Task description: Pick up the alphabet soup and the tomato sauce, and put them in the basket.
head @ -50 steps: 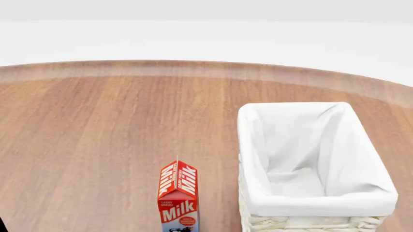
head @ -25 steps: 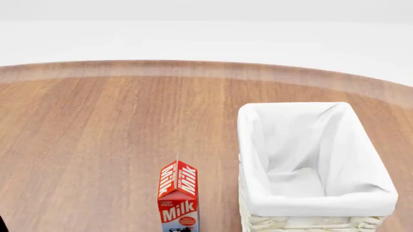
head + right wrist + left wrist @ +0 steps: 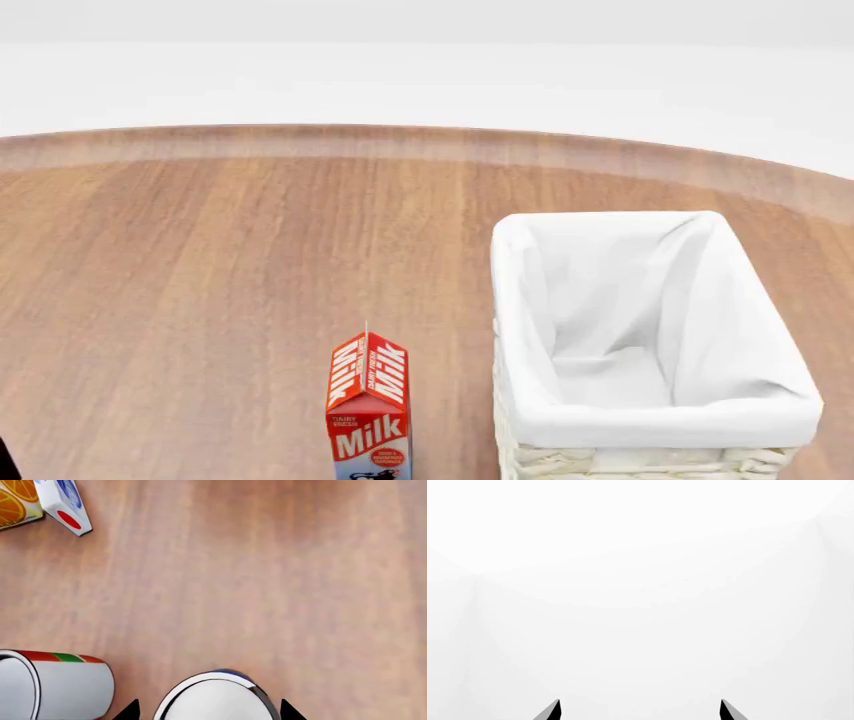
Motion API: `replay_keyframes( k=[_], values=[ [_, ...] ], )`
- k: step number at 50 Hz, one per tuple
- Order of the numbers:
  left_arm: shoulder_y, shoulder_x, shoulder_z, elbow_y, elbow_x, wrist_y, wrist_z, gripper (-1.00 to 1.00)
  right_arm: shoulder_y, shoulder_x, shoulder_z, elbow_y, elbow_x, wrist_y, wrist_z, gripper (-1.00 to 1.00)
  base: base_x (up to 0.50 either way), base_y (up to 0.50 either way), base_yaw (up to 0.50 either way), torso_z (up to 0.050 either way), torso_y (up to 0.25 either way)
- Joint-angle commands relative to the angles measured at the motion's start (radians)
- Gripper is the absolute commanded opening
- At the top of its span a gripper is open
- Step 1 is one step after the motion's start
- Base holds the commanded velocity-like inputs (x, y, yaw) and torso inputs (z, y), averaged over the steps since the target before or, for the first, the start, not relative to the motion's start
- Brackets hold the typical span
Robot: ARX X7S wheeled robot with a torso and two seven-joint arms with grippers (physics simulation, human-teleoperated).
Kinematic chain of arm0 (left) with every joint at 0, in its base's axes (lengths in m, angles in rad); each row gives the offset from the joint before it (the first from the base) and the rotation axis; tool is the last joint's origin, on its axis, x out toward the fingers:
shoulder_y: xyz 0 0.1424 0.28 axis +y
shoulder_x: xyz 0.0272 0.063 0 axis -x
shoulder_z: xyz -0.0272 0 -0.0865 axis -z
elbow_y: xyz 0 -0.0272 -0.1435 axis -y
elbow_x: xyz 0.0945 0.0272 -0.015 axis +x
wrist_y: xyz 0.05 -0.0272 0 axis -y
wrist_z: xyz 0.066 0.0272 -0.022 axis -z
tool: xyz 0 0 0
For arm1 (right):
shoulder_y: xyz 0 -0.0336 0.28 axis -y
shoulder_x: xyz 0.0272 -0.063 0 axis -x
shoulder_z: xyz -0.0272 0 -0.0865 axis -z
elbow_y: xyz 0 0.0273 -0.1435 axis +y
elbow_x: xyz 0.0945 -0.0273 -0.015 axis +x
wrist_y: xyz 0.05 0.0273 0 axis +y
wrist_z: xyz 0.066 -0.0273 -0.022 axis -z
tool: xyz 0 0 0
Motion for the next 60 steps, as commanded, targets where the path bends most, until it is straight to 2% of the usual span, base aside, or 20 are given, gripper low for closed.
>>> replay_keyframes(
  k=[1,15,16,27,40,52,60],
  values=[
    [0.002,-0.003,0.005,0.000,0.001,0.000,-0.002,1.00,-0.006,-0.014,-0.001,0.025,0.004,-0.009,-0.020,1.00,0.00,0.00,0.00,0.000,0.000],
    [0.001,-0.008,0.015,0.000,0.004,-0.004,-0.008,1.00,-0.017,-0.030,-0.003,0.053,-0.004,-0.021,-0.036,1.00,0.00,0.00,0.00,0.000,0.000],
    [0.000,-0.007,0.014,0.000,0.003,-0.004,-0.007,1.00,-0.017,-0.032,-0.004,0.054,-0.008,-0.021,-0.034,-1.00,0.00,0.00,0.00,0.000,0.000],
    [0.002,-0.007,0.015,0.000,0.004,-0.005,-0.009,1.00,-0.019,-0.010,0.003,0.013,-0.027,-0.035,-0.012,-1.00,0.00,0.00,0.00,0.000,0.000],
    [0.000,-0.010,0.022,0.000,0.005,-0.008,-0.013,1.00,0.104,0.192,0.101,-0.333,-0.045,-0.004,0.146,-1.00,0.00,0.00,0.00,0.000,0.000],
    [0.000,-0.006,0.024,0.000,0.011,-0.010,-0.010,1.00,0.200,0.271,0.168,-0.459,0.006,0.042,0.195,-1.00,0.00,0.00,0.00,0.000,0.000],
    [0.004,-0.027,0.037,-0.004,0.000,-0.012,-0.035,1.00,0.294,0.284,0.220,-0.522,0.057,0.124,0.235,-1.00,0.00,0.00,0.00,0.000,0.001]
  ],
)
